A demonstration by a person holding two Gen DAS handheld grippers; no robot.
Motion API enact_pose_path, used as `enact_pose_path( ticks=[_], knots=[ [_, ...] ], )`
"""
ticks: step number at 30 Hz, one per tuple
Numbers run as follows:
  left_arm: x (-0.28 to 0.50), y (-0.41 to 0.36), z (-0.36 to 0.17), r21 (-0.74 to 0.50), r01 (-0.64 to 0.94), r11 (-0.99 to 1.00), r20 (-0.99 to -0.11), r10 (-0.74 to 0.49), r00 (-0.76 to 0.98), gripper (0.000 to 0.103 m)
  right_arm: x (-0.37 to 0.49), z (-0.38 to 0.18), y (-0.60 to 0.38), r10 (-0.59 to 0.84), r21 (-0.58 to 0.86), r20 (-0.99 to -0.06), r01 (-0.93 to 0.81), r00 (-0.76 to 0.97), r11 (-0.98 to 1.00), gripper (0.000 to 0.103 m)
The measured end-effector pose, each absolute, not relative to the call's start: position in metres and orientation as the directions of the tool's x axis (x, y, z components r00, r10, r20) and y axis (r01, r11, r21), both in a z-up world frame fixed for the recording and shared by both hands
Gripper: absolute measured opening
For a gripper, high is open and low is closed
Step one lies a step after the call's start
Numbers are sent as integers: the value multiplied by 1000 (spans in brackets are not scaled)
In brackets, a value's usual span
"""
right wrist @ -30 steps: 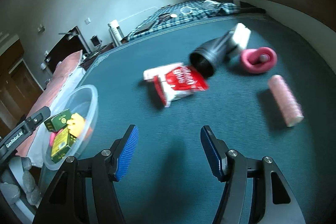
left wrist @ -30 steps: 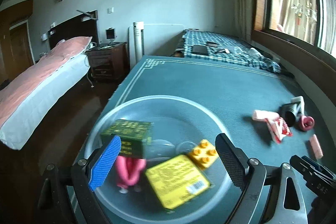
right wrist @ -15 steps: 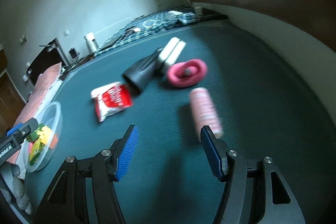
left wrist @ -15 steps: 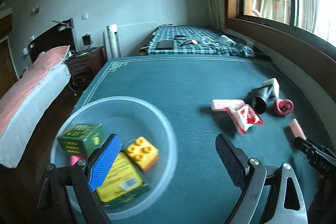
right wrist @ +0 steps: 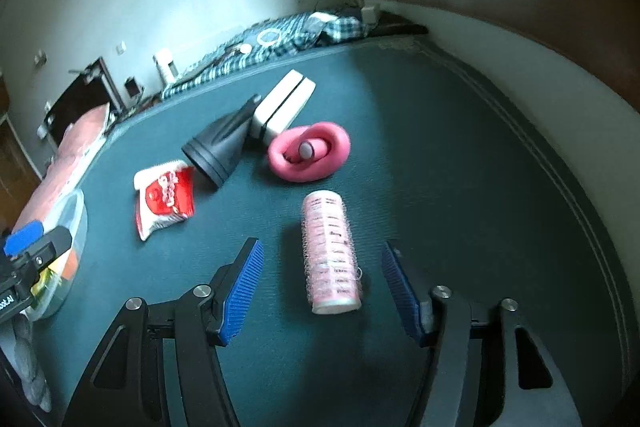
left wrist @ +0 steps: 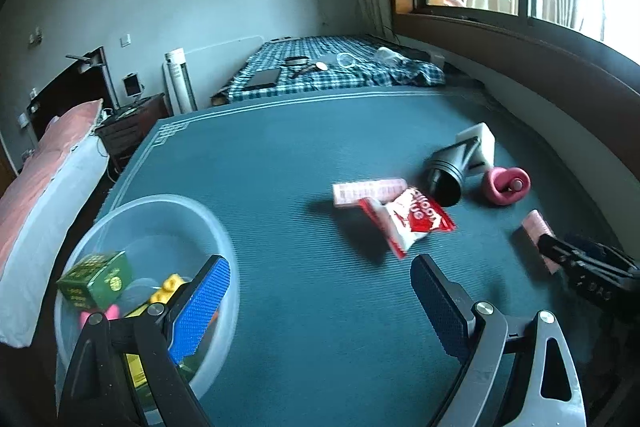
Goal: Organize objects
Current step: 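Grasp the pink hair roller with the right tool while the left tool reaches the red packet, then grasp the red balloon glue packet with the left tool and lift it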
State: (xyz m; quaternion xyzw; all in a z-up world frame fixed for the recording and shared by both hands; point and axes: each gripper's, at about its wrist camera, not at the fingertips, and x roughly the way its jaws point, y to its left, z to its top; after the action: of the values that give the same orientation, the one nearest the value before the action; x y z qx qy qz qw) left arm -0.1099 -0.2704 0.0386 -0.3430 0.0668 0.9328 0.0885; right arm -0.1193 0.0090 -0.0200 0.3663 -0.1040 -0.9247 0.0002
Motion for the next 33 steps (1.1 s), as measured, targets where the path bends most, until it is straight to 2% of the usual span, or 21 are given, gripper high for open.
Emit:
enact_pose_path(
  ticks=[2,4,16,27,33],
  knots=[
    [-114,-263,36,71,-219,-973,-655,120,-746,94,-124,-24,5,-77,174,-692,-62,-717,-983,44],
    [-120,-258,33,75,-224,-972,-660,120,-742,94,-127,-29,2,-79,165,-702,-54,-708,-985,37],
    [-160,-224,10,104,-299,-949,-723,135,-678,94,-124,-32,5,-106,195,-694,-45,-712,-980,36],
    [-183,-214,5,-23,-257,-966,-765,182,-618,96,-123,-31,4,-110,201,-691,-44,-714,-979,36],
    [-193,-205,-1,-42,-217,-975,-780,168,-603,96,-123,-31,4,-110,201,-691,-44,-714,-979,36]
  ],
)
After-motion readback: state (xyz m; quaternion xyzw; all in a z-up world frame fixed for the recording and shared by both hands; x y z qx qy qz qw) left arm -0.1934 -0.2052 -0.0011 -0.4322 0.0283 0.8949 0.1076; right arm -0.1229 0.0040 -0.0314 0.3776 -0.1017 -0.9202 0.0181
